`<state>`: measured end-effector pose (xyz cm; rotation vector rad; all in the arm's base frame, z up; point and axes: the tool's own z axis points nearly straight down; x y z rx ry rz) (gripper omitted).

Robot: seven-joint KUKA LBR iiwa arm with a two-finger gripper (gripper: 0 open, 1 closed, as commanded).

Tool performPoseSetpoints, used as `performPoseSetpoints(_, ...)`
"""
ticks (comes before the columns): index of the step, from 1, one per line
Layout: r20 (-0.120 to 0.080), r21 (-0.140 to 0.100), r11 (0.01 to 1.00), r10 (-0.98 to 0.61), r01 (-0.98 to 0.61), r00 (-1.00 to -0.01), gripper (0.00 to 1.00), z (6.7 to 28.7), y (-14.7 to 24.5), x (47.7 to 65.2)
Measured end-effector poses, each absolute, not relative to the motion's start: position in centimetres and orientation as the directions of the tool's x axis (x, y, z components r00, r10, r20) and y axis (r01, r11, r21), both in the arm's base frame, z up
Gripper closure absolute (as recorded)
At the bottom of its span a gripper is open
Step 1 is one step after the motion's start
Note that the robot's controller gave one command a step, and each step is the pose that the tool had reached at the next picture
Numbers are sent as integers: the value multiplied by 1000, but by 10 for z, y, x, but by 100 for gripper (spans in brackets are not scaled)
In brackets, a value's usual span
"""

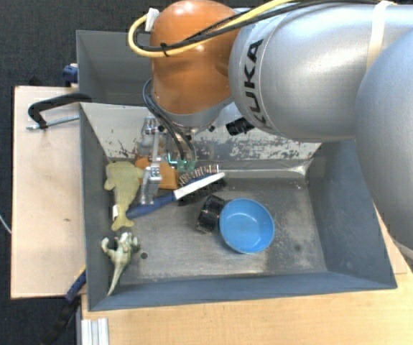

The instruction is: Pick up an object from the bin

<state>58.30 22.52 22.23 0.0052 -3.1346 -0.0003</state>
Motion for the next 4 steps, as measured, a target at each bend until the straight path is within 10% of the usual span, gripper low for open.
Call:
performPoseSetpoints(1, -15, 7, 987, -159, -159, -987, 0, 119, 208, 596)
performPoseSetpoints(4, -18, 12, 994, -106, -107, -994, 0, 110, 194, 596)
